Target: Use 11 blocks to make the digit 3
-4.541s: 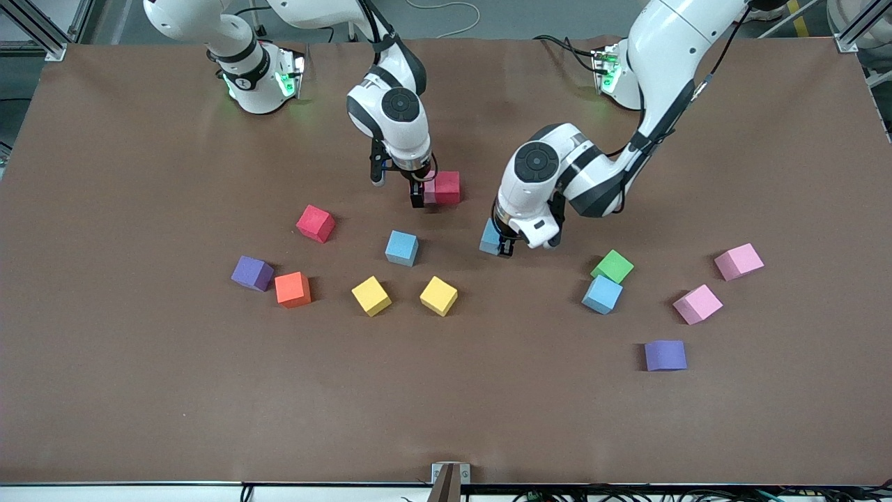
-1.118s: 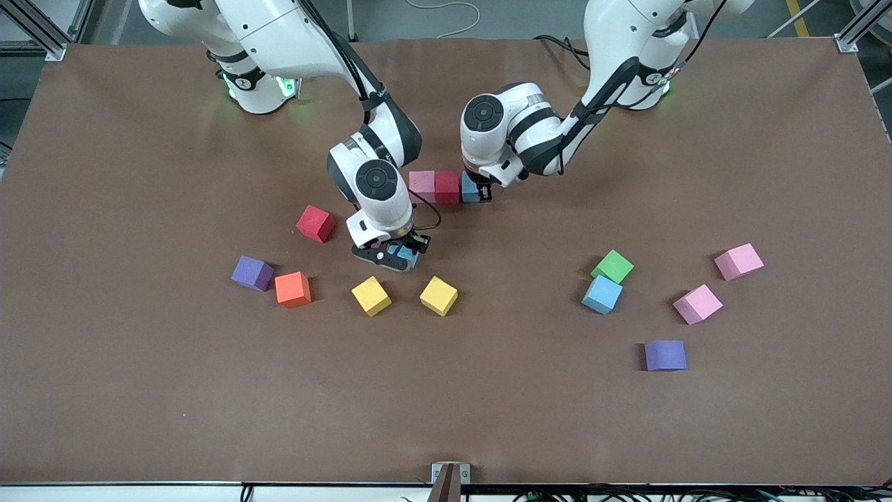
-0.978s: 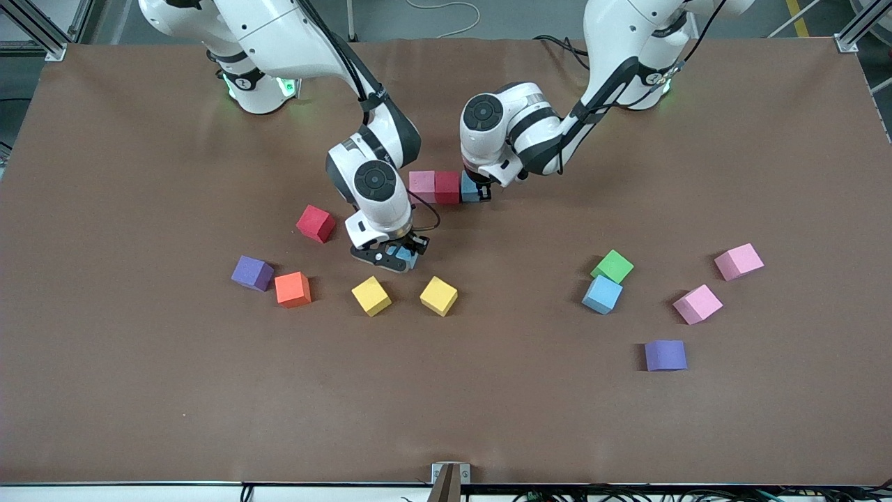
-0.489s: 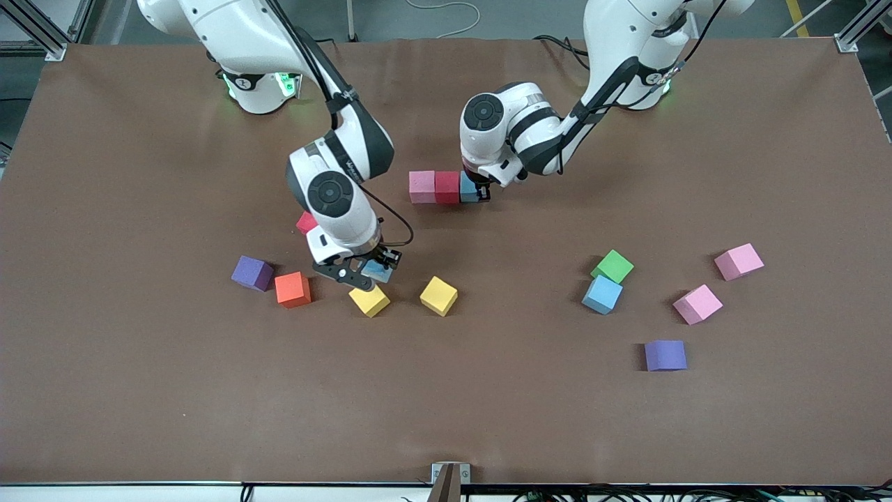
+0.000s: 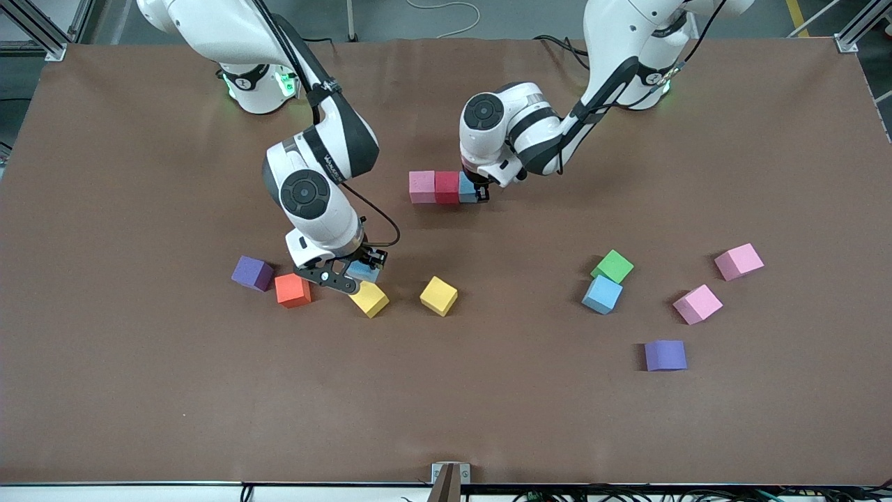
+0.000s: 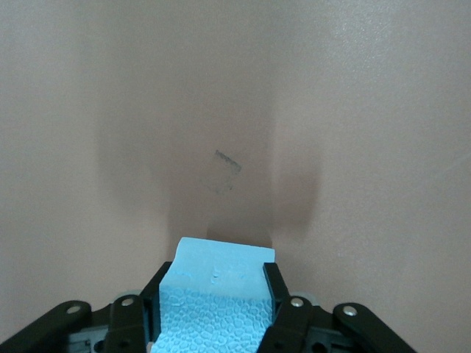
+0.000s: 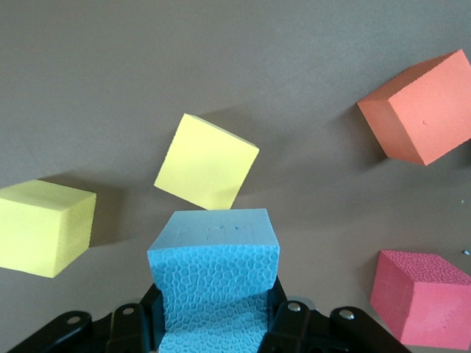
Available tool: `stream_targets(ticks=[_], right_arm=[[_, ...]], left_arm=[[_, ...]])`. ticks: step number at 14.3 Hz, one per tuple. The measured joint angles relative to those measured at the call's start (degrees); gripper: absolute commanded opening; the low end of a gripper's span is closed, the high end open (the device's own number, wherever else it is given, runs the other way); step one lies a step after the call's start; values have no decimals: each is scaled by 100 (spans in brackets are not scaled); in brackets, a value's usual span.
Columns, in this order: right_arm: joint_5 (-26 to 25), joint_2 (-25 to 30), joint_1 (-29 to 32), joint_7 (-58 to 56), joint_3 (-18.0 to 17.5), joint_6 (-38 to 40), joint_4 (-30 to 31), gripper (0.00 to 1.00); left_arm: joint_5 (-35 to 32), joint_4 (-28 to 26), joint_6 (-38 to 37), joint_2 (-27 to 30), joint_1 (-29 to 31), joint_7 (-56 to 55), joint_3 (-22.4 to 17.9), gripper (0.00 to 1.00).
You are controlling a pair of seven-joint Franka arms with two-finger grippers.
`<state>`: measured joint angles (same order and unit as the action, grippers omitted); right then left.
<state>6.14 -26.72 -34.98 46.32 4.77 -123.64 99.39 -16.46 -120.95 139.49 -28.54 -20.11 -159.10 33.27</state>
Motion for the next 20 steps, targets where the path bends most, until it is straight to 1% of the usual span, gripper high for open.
stream_targets(ticks=[4,5,6,9,10,11,12,13,20], right_arm=[[0,0,-2,-40,-20,46,2,2],[0,-1,-3,-44,-31,57,4,3],[0,-1,-5,-51,-40,67,11,4],[0,-2,-12,-142,-50,180,18,4],[0,-1,-12,-183,-49,202,18,4],[0,-2,-12,-204,-50,206,18,4],[0,-1,-12,-214,-50,206,18,4],[0,-1,-12,-218,-50,206,17,4],[0,-1,-23,-247,-64,206,17,4]], left_arm=[[1,1,0,-9,-3,0,0,22],[1,1,0,-11,-4,0,0,24],[1,1,0,-14,-7,0,0,28],[2,4,0,-16,-9,-1,0,33],[2,11,0,-16,-9,-2,-2,37],[3,22,0,-16,-8,-4,-9,47],[9,35,0,-17,-8,-4,-23,91],[11,40,0,-21,-8,-4,-36,100],[-11,87,-11,-97,-9,11,-50,100]])
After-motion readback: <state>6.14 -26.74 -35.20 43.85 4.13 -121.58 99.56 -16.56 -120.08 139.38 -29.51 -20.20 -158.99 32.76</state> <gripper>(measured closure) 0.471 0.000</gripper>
